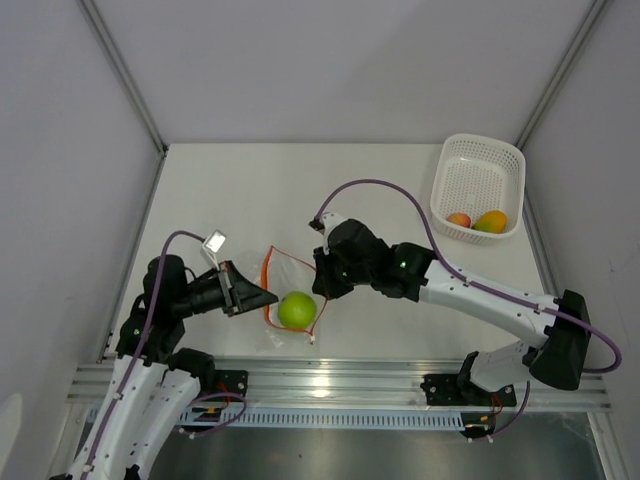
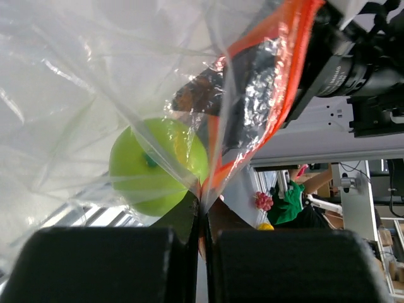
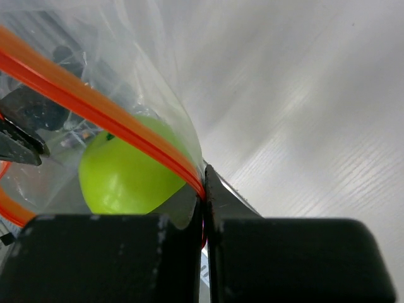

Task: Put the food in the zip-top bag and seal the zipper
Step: Adjust the zipper food storage bag at the center of the board, then pick up the fake fruit from the bin.

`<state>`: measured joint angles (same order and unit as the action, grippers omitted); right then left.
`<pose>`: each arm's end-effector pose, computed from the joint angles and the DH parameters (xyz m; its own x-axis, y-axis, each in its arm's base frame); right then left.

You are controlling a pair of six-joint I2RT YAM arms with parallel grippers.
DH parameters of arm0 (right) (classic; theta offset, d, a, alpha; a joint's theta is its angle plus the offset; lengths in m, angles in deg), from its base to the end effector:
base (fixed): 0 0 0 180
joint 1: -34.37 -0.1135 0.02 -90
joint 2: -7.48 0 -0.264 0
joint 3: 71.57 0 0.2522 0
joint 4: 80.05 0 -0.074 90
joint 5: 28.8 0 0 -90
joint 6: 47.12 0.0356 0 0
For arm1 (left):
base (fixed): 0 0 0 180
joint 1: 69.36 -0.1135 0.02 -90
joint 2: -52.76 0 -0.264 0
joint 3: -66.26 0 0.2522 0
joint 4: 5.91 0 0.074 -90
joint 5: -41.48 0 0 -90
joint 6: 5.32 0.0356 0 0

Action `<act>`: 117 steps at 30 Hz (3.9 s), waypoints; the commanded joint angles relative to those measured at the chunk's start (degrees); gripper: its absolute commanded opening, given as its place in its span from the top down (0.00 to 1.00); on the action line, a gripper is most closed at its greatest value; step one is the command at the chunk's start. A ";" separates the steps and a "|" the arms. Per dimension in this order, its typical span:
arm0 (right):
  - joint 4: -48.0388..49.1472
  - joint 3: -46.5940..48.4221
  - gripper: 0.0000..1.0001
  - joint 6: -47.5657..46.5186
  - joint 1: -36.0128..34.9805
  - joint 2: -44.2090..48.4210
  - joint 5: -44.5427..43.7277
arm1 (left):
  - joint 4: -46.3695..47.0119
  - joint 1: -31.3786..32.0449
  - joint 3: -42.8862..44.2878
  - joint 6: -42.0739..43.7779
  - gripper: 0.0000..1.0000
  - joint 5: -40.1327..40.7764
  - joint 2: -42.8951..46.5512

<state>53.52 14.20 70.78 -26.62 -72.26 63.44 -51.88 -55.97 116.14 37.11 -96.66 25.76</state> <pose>0.1478 0.2694 0.3288 -0.6934 -0.2863 -0.6612 -0.6380 0.6705 0.3787 0.0980 -0.0506 0.2931 -0.8634 -0.3008 -0.4051 0.2723 0.3980 -0.8760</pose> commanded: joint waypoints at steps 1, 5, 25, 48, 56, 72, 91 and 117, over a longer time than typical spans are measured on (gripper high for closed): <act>-4.42 0.85 1.00 1.28 0.79 -3.74 0.84 | 2.14 0.24 -3.92 -2.96 0.99 -0.01 -2.52; -6.45 4.36 1.00 -0.12 -2.28 -4.02 -4.94 | 1.54 0.32 -4.13 -3.15 0.99 -3.81 -4.21; -0.12 1.56 1.00 -2.25 -3.54 3.99 -10.98 | 1.70 0.41 -5.26 1.78 0.99 4.39 -3.38; -2.92 2.96 0.22 -6.10 4.55 7.40 -2.24 | 2.33 0.41 -3.25 1.95 0.99 6.66 -2.88; -5.74 8.14 0.10 -10.14 17.91 11.89 0.31 | 2.76 0.50 -4.22 1.69 1.00 6.30 -2.27; -5.21 10.61 0.04 -3.65 53.58 -2.42 -8.75 | 5.92 0.41 -6.94 2.13 0.99 3.85 -4.72; -2.24 13.60 0.08 -5.31 66.70 -22.73 -1.20 | 8.39 0.41 -8.70 1.34 0.99 3.40 -6.66; -0.29 14.74 0.12 -3.82 65.39 -33.10 -4.17 | 7.68 0.41 -8.61 2.04 1.00 3.67 -7.71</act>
<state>53.41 26.03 66.80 39.32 -104.20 61.50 -45.06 -55.75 107.75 38.64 -92.62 17.93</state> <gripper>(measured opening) 0.883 0.003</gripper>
